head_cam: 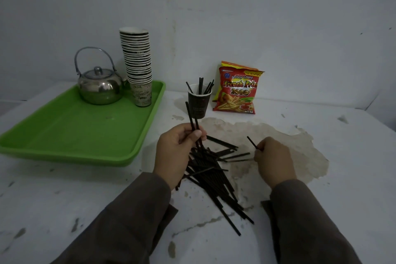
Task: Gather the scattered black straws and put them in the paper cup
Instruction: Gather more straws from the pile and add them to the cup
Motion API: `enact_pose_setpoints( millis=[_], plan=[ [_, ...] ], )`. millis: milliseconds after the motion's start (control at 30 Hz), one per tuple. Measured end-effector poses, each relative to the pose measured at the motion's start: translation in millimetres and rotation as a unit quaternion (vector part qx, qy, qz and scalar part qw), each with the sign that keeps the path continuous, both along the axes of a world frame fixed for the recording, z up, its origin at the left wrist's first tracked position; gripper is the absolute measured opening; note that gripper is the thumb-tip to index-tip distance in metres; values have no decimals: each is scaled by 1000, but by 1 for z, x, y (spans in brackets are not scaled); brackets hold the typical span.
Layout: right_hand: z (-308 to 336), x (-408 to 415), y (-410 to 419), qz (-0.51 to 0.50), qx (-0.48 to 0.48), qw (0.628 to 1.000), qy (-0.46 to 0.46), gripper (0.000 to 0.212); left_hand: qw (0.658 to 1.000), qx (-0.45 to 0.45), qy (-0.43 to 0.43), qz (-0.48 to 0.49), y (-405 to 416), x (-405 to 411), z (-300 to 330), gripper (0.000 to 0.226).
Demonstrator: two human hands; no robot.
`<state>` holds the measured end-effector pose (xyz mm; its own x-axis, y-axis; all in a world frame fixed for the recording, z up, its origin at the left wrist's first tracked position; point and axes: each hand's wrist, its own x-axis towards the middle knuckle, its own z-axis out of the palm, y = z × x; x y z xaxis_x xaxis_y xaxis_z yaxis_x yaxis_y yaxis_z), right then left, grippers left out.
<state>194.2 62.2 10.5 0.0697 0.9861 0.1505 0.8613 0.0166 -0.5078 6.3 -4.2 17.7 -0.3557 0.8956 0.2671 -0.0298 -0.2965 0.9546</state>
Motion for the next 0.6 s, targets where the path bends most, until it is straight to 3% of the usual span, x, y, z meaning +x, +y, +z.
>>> enact_pose_setpoints(
  millis=[167,433,600],
  plan=[
    [9,10,-6,22,-59,995,77,14,1000,-7,-13,-7,1,1,-4,24],
    [13,4,-18,141,-62,988,21,3,1000,4,-3,3,0,0,-3,23],
    [10,-14,-28,185,-79,979,-26,9,1000,-3,17,3,0,-2,-4,22]
  ],
)
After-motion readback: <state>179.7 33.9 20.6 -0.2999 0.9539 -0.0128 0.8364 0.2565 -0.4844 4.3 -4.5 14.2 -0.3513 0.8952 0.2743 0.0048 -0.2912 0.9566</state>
